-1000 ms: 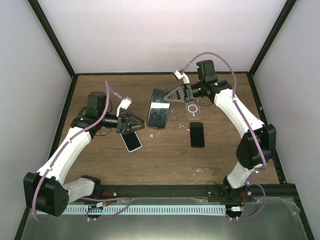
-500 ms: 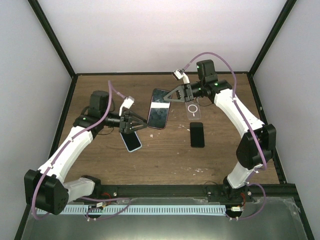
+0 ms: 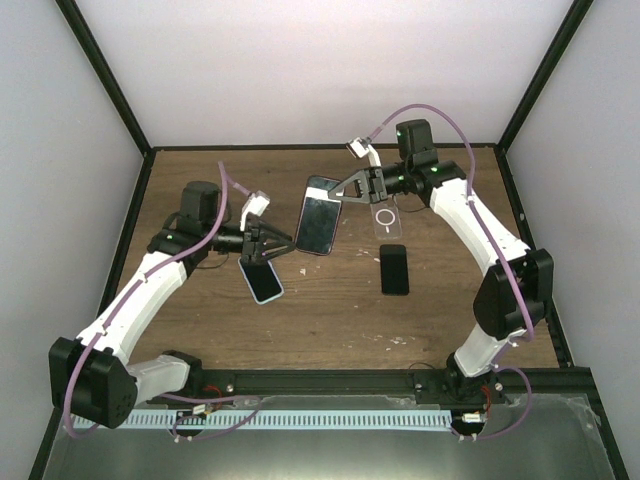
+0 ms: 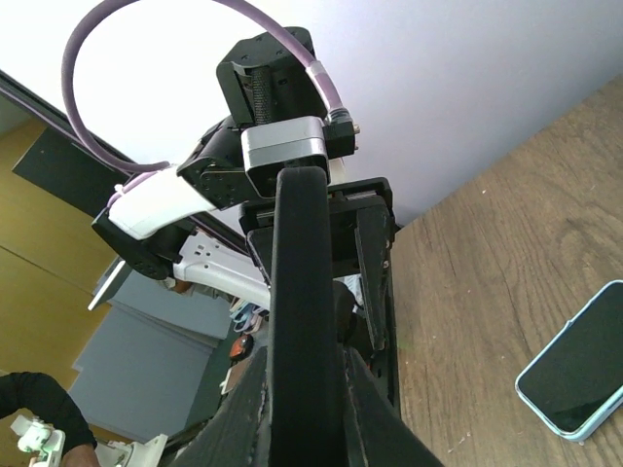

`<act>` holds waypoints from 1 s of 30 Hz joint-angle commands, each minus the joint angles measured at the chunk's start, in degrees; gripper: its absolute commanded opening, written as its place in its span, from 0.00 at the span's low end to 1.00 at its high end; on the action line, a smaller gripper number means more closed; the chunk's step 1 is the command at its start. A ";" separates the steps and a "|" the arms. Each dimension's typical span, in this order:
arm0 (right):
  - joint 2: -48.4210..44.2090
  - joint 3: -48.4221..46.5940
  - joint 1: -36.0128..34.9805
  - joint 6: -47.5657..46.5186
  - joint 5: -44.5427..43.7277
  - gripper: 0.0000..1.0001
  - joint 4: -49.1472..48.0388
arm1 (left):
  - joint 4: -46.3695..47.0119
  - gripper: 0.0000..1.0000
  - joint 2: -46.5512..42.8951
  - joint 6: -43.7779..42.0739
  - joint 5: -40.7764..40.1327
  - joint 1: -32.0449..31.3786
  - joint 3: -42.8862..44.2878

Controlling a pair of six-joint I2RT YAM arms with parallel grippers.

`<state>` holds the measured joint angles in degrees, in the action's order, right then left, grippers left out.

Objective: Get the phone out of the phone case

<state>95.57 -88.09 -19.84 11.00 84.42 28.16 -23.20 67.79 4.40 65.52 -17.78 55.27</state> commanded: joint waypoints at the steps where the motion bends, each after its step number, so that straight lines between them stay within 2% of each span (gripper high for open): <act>1: -3.80 -0.98 -0.60 1.56 12.03 0.01 -1.17 | -0.35 0.43 1.16 -1.24 -5.17 -0.06 -0.66; 12: -4.92 -1.37 -0.65 3.51 13.48 0.01 -2.62 | -3.78 0.43 2.31 -5.23 -11.40 0.67 -2.71; 19: -4.87 -1.12 -0.69 3.62 13.63 0.01 -2.85 | -8.32 0.44 3.53 -9.81 -12.93 3.71 -3.20; 21: -4.80 -1.04 -0.61 3.52 13.49 0.01 -2.85 | -9.51 0.46 2.72 -11.47 -11.13 4.23 -2.79; 24: -4.52 -1.16 -0.62 3.56 13.14 0.01 -2.92 | -9.08 0.53 -0.93 -12.69 -3.95 4.56 -2.46; 30: -3.93 -1.38 -0.57 3.57 12.52 0.01 -3.37 | -3.42 0.58 -6.86 -7.08 1.79 2.92 -2.27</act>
<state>92.71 -87.94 -20.43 13.72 86.91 26.35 -30.17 63.72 -4.58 61.45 -13.89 51.96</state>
